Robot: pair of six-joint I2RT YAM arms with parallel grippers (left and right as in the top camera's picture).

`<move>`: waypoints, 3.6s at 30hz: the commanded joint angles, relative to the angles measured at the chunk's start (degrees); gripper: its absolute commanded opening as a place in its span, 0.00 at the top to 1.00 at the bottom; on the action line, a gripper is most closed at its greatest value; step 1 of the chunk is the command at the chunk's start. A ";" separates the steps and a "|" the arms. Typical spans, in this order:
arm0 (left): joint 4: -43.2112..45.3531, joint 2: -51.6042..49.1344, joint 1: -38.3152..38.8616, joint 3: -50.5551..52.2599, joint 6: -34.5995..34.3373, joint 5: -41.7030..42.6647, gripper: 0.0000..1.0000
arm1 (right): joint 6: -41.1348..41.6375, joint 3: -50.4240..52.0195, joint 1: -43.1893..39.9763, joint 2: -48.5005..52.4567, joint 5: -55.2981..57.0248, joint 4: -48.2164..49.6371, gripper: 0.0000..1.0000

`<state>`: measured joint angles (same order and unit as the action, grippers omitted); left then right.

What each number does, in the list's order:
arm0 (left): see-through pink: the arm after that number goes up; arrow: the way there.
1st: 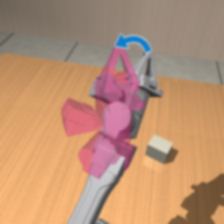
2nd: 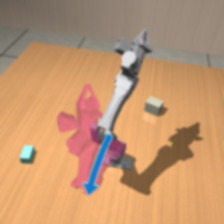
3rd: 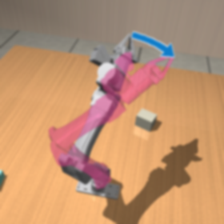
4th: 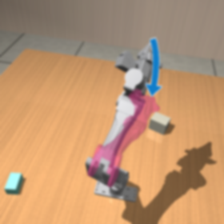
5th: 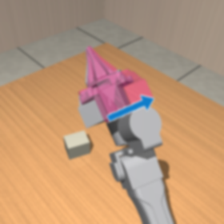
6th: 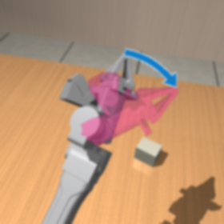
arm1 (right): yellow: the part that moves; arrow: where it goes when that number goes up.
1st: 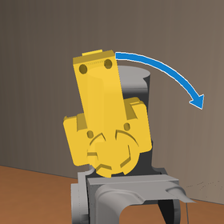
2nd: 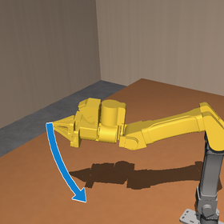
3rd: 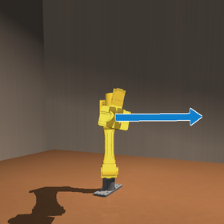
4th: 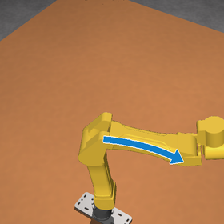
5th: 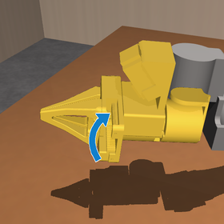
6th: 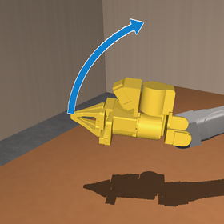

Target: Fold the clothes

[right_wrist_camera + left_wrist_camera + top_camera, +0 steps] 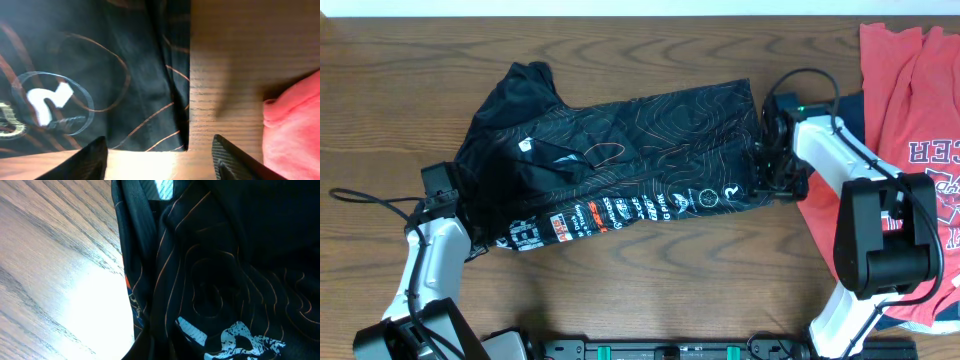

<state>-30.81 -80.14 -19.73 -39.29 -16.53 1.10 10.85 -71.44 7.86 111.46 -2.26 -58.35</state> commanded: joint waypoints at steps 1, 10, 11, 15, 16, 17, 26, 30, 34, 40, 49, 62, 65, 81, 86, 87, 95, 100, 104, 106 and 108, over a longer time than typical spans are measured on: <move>-0.20 0.42 -0.09 -1.11 -0.07 -0.09 0.92 | 1.38 2.82 1.03 -0.72 -0.66 1.99 0.45; -0.22 0.42 -0.09 -1.11 -0.07 -0.07 0.92 | 5.86 4.20 1.33 -0.72 -1.09 5.64 0.99; -0.22 0.42 -0.09 -1.11 -0.07 -0.09 0.92 | 5.86 4.20 1.33 -0.72 -1.09 5.05 0.99; -0.20 0.42 -0.15 -1.11 0.07 -0.33 0.92 | 8.00 4.22 1.16 -0.72 0.63 -1.11 0.99; -0.17 0.42 -0.26 -1.11 0.52 -0.35 0.92 | 10.03 4.22 1.09 -0.72 2.29 -3.80 0.99; -0.17 0.42 -0.39 -1.14 0.61 -0.74 0.92 | 12.15 4.22 1.11 -0.72 4.09 -6.60 0.99; -4.87 0.44 -1.11 -1.14 0.59 -0.09 0.94 | 15.34 4.24 1.16 -0.72 8.02 -14.03 0.99; -7.28 0.59 -1.11 -1.14 0.61 -0.70 0.94 | 16.76 4.24 1.20 -0.74 7.89 -14.88 0.99; -8.24 1.68 -1.09 -1.88 1.64 0.81 0.66 | 18.12 4.20 1.20 -1.40 7.85 -14.10 0.97; -11.67 5.44 -1.09 -6.03 1.90 1.14 0.32 | 16.55 3.30 1.18 -5.81 7.85 -13.57 0.52; -10.40 6.69 0.63 -17.22 5.20 7.52 0.01 | 11.91 -2.16 0.48 -14.16 7.85 -8.83 0.16; -2.47 -23.39 9.75 -47.04 18.56 10.88 0.02 | 9.64 -5.44 0.42 -16.33 5.42 -8.68 0.13; 0.24 -31.36 9.90 -52.85 19.54 13.81 0.02 | 9.66 -5.44 0.42 -16.31 5.20 -8.90 0.13; 13.92 -53.02 10.99 -55.21 19.50 17.75 0.02 | 10.03 -5.44 0.42 -16.31 3.48 -8.87 0.13; 12.09 -54.12 12.28 -54.97 19.52 17.73 0.20 | 10.12 -5.44 0.42 -16.31 3.50 -8.37 0.14; 11.65 -54.12 12.48 -54.97 19.52 17.73 0.32 | 10.12 -5.44 0.42 -16.31 3.50 -8.00 0.14; 10.45 -53.29 11.65 -55.04 14.95 18.10 0.94 | 6.25 -5.44 -0.13 -16.02 3.48 -0.57 0.21; 10.32 -50.10 10.73 -55.04 14.47 26.93 0.94 | 2.34 -6.19 -2.10 -13.31 3.48 8.57 0.21; 8.59 -47.74 10.69 -55.04 13.38 27.87 0.94 | 2.32 -7.61 -3.19 -9.25 3.28 15.50 0.21; 6.93 -46.99 10.69 -55.04 13.18 27.89 0.94 | 2.12 -7.63 -3.19 -6.78 3.28 20.65 0.21; 4.68 -46.77 10.69 -55.04 13.18 27.89 0.94 | 2.16 -7.63 -3.17 -3.72 2.62 26.40 0.23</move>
<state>-24.32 -129.64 -8.97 -94.83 -2.44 27.11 14.26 -78.11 4.93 103.92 1.08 -35.77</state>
